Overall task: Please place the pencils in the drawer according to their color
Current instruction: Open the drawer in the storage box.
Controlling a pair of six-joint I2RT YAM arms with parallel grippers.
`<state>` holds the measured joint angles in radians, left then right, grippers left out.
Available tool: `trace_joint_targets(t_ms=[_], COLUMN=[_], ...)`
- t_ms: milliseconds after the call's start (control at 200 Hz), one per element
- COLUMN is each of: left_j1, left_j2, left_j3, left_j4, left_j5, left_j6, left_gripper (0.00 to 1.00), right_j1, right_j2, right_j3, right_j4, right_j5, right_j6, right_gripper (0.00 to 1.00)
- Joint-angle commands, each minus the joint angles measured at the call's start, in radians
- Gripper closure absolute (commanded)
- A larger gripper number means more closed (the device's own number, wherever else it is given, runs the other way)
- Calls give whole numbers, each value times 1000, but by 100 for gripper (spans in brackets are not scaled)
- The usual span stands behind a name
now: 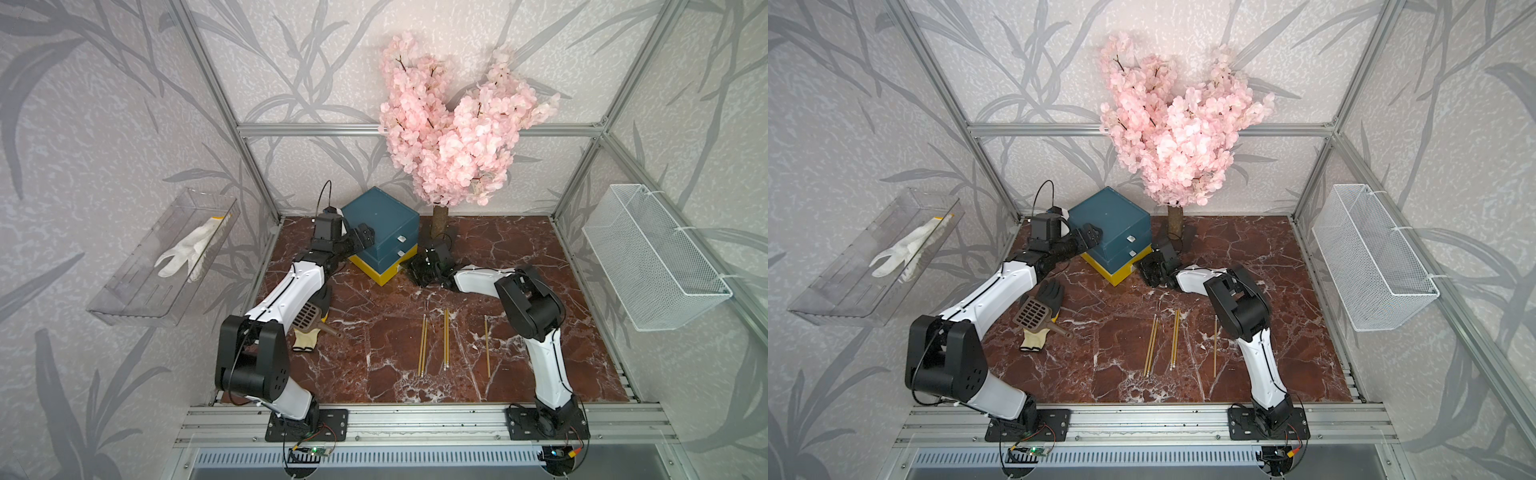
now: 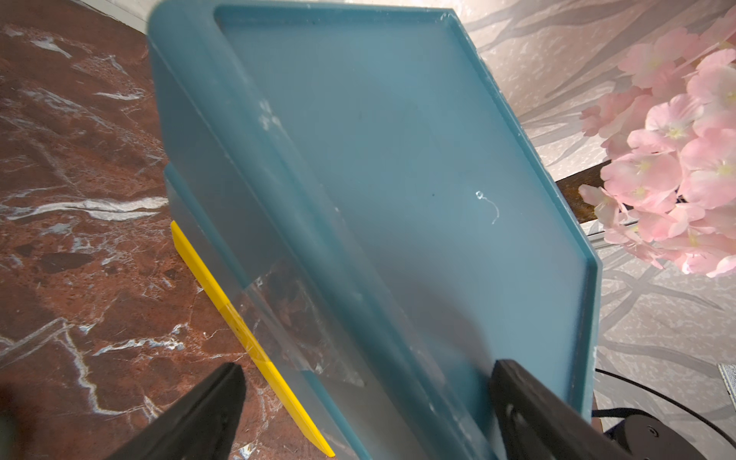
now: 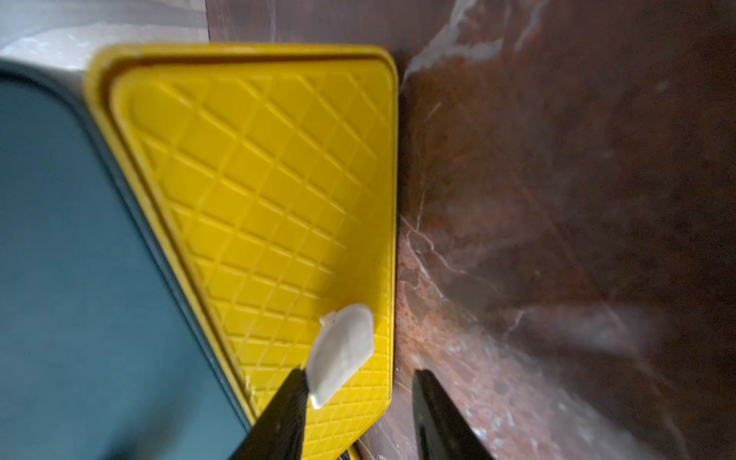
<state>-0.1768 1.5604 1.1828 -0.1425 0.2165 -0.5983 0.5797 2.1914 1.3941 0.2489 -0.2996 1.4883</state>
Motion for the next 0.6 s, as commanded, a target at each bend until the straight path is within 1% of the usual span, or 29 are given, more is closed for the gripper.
trace_joint_targets(t_ms=[0,145,385,595], left_j1=[-9,-9,-9,-9], left_j2=[57,52,52,56], left_j3=[-74,-78,-75,-68], left_j4=[-253,-253,-253,-257], left_j5=[-23,-26,-24,-24], left_j6=[48,50,50,54], left_gripper=[0,0,0,0], right_j1=[-1,-1,0,0], right_j2=[-18,-37,-79,-130], right_j3=[-38,-52,-98,-182], right_j4=[-88,-150,-174,-188], right_j5=[-6,-9,-16,-15], right_j6=[-5,-21,-36,-45], right_gripper=[55,56,58,58])
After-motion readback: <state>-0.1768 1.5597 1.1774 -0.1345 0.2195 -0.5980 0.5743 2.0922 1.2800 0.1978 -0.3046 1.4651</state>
